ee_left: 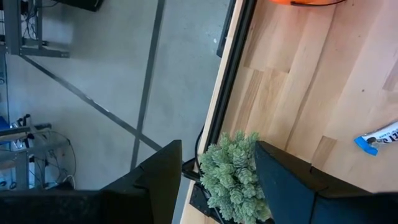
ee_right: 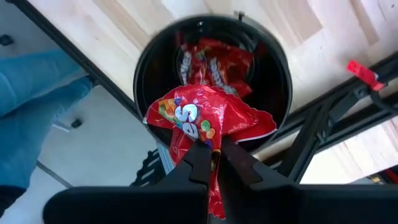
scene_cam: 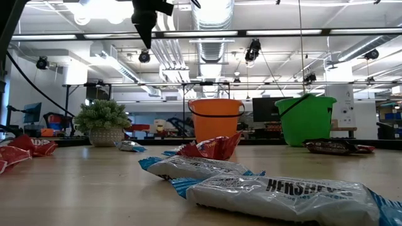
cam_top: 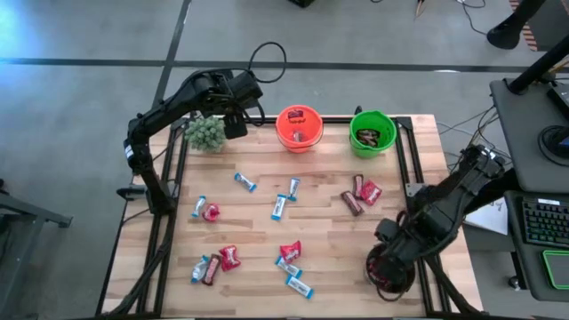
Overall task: Organize candy in baskets
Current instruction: Put the red chocolate into the black bucket
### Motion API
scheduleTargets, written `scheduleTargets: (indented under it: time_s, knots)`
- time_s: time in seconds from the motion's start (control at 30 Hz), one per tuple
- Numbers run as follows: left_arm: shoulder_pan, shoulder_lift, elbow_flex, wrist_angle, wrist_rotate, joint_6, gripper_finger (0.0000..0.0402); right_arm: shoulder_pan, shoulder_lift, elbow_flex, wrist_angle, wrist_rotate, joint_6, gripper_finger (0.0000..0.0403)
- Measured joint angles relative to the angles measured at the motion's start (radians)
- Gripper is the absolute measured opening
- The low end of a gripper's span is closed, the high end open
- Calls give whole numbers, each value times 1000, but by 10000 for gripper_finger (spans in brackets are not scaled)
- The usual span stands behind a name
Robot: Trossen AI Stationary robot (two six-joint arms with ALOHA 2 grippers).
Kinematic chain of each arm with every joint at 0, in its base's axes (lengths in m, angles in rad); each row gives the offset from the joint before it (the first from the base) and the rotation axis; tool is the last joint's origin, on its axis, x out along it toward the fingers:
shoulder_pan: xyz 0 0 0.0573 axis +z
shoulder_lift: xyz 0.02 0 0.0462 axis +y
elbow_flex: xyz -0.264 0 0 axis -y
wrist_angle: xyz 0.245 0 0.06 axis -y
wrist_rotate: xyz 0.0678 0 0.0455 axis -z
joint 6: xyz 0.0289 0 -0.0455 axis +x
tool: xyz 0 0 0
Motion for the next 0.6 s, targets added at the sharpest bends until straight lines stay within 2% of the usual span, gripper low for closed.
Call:
scheduleTargets:
  time_s: [0.23, 0.43, 0.6]
  knots:
    - [0, 2, 0, 0, -1, -19, 185, 26, 0, 0, 0, -3, 22, 9]
    - [0, 6, 0, 20, -53, -18, 185, 25, 0, 0, 0, -3, -1, 10]
    - [0, 7, 0, 35, -77, -61, 185, 25, 0, 0, 0, -1, -16, 26]
